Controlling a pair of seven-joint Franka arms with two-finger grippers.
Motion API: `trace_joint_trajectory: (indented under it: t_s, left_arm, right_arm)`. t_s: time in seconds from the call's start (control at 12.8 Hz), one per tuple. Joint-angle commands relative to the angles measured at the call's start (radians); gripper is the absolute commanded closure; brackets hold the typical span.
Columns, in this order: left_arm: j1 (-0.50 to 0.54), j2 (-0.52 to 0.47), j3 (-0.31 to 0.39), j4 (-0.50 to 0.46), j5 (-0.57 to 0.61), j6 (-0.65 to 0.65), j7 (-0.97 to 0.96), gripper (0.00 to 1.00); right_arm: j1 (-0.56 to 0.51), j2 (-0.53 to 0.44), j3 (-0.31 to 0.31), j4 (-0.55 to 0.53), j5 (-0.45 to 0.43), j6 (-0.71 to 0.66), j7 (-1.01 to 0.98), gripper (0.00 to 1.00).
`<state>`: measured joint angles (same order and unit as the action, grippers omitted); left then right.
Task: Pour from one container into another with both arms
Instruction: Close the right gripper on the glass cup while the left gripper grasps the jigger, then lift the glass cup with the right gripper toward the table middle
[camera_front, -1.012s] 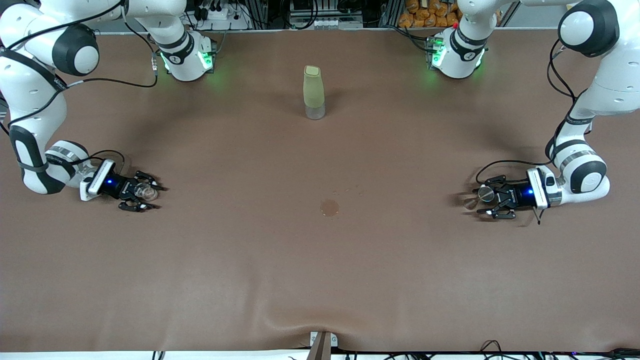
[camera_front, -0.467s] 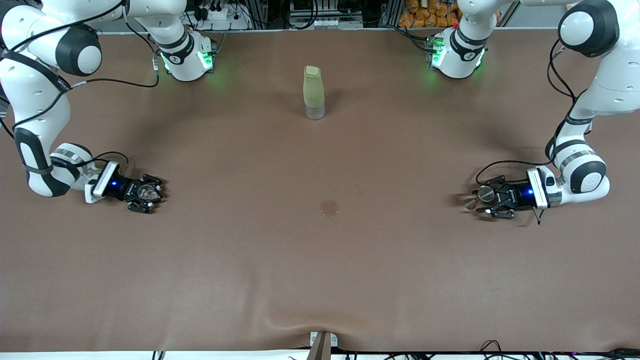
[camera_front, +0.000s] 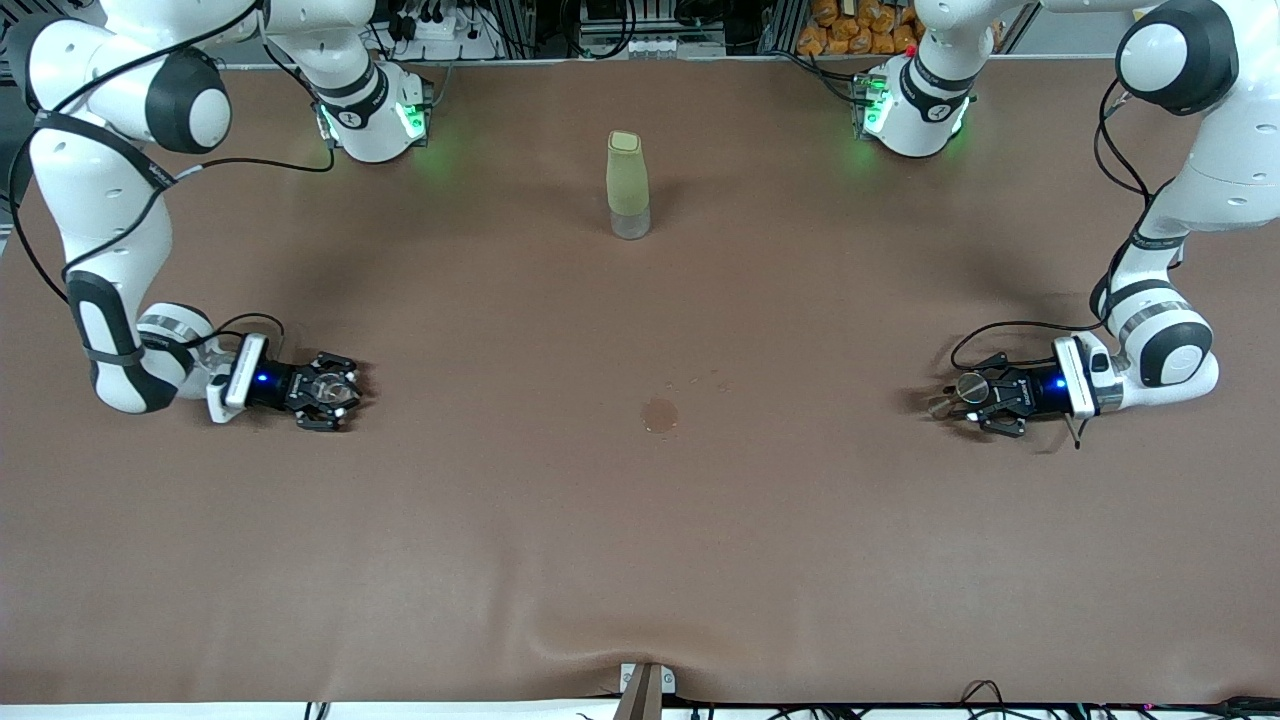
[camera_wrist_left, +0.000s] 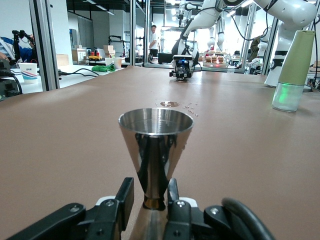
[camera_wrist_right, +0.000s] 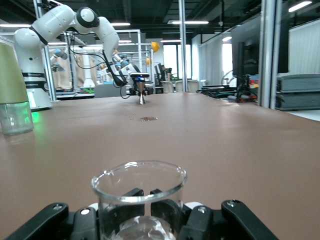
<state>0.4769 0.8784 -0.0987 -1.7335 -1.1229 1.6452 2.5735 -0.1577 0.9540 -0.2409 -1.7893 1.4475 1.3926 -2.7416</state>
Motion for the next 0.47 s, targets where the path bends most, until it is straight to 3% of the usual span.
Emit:
trace_joint_trajectory:
  t_s: [0.0,0.16,0.31,0.39]
  left_arm:
    - [-0.001,0.014,0.004,0.015,-0.026,-0.021,0.019,0.7]
    - [-0.001,0.014,0.004,0.015,-0.026,-0.021,0.017,0.77]
    - [-0.006,0.007,0.004,0.02,-0.005,-0.021,0.005,0.99]
    - [-0.007,0.007,0.004,0.022,-0.005,-0.021,0.004,1.0]
  right_arm:
    - [0.044,-0.069,-0.008,-0.033,0.016,-0.01,-0.009,1.0]
    - [0.067,-0.107,-0.008,-0.042,0.017,-0.027,0.066,1.0]
    - [0.085,-0.17,-0.008,-0.08,0.017,-0.027,0.135,1.0]
    - [0.098,-0.219,-0.008,-0.117,0.017,-0.026,0.179,1.0]
